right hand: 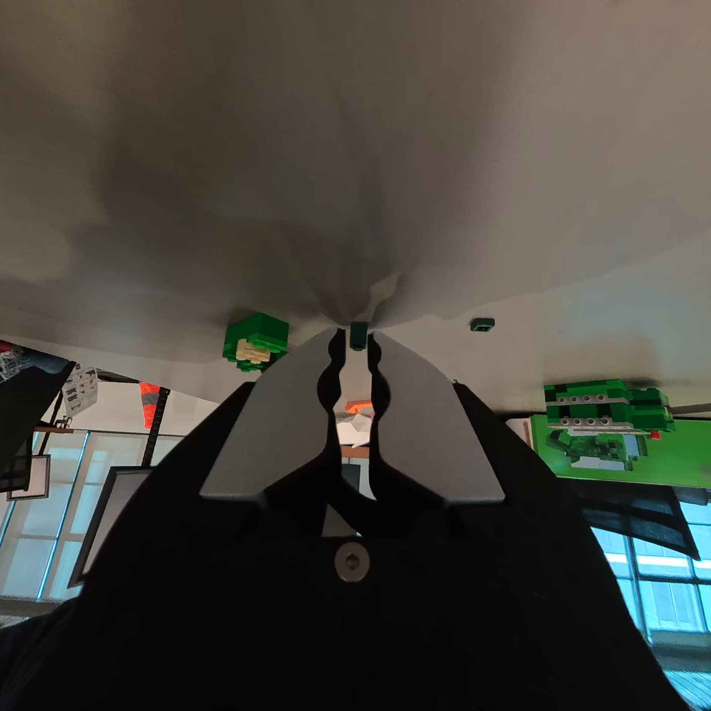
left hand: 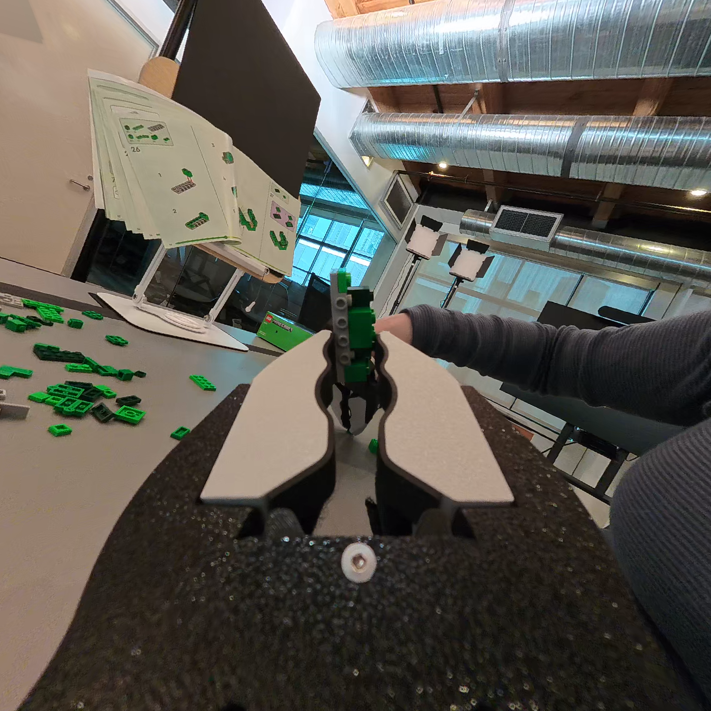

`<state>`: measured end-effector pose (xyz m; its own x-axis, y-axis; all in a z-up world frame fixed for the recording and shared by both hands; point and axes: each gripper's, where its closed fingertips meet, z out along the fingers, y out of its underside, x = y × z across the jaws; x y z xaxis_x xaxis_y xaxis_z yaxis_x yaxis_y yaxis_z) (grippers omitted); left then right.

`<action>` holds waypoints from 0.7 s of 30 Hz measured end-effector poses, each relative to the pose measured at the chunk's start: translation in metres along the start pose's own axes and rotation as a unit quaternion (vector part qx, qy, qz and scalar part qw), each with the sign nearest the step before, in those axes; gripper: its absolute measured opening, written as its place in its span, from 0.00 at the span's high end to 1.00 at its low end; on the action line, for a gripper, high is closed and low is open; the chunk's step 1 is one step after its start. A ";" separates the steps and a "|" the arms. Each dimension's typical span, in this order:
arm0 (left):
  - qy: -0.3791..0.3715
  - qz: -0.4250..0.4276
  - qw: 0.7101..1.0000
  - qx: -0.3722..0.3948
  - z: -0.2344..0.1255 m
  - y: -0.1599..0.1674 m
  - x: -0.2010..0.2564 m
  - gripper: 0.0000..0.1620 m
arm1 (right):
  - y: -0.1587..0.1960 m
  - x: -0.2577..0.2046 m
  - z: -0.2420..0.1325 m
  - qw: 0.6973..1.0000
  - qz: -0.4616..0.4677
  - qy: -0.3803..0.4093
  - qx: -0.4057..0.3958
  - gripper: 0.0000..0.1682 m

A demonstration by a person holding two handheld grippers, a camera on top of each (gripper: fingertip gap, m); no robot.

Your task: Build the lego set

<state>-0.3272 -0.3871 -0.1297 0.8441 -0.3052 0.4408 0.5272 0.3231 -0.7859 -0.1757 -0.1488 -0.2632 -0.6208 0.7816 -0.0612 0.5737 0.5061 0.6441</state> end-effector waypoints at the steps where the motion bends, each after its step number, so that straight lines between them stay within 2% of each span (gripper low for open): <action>1: 0.000 0.000 1.000 -0.001 0.000 0.000 0.000 0.89 | -0.001 0.000 0.000 1.000 0.002 0.002 0.004 0.93; 6: 0.003 -0.001 1.000 -0.005 0.001 0.002 0.001 0.89 | -0.003 0.006 -0.009 0.998 0.023 0.020 0.047 0.92; 9: 0.000 0.000 1.000 -0.005 0.001 0.002 0.000 0.89 | -0.001 0.011 -0.029 0.989 0.056 0.034 0.135 0.91; 14: 0.017 -0.028 0.999 -0.012 0.010 0.009 0.006 0.89 | -0.001 0.002 -0.058 0.924 0.114 0.020 0.364 0.92; 16: 0.055 -0.064 0.996 -0.028 0.020 0.016 0.018 0.89 | 0.002 -0.001 -0.054 0.898 0.098 0.057 0.426 0.89; 19: 0.119 -0.137 0.978 -0.106 0.035 0.040 0.041 0.89 | 0.010 -0.003 -0.032 0.883 0.061 0.131 0.447 0.87; 21: 0.118 -0.202 0.948 -0.217 0.037 0.075 0.047 0.89 | 0.012 -0.004 -0.019 0.878 0.041 0.158 0.451 0.86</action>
<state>-0.2443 -0.3445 -0.1514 0.5087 -0.5340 0.6753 0.6699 -0.2473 -0.7001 -0.1770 -0.1530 -0.2408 -0.5936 0.7605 0.2632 0.7241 0.6475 -0.2376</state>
